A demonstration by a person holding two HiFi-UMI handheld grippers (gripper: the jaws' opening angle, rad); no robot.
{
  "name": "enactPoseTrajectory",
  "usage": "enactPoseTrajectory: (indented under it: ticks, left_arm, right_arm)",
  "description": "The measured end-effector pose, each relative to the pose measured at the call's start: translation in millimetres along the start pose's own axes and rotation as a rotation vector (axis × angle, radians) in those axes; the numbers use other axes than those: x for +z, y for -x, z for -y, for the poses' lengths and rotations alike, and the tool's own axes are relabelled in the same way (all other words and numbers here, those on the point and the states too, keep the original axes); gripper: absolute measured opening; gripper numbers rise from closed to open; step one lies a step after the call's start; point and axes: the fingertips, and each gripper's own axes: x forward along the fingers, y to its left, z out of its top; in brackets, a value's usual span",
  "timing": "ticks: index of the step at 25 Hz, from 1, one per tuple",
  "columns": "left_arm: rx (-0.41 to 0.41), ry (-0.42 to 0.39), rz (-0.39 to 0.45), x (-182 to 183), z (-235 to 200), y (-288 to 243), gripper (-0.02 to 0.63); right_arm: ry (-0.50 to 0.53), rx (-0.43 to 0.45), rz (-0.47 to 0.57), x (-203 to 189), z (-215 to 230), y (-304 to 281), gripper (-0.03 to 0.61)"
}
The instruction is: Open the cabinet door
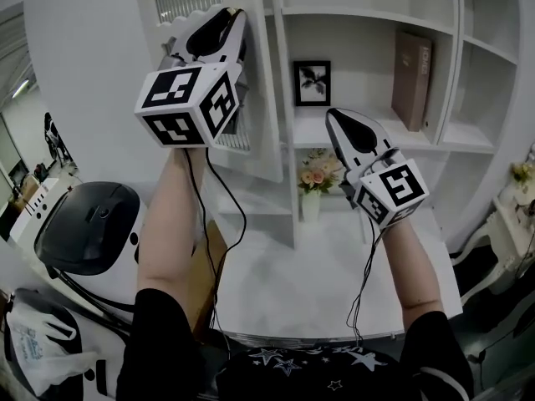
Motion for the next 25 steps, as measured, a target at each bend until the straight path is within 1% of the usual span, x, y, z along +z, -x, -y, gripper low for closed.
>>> enactPoseTrajectory:
  ticks: [8,17,25]
  left_arm:
    - [-0.091,0.064,0.051,17.3,-5.8,24.5,0.078]
    - [-0.181,0.144,0.115,43.2,-21.7,63.4,0.079]
    - [-0.272,0.138,0.169,65.9,-50.8,108.1,0.086]
  right_arm:
    - [-0.002,-0.046,-0.012,-1.8,-20.0,-11.0,0.006]
    - [0.022,-0.039,-0.033,6.5,-55.9,-28.0,0.006]
    - [0.021,-0.017,-0.036,9.5,-106.2,-50.8,0.006]
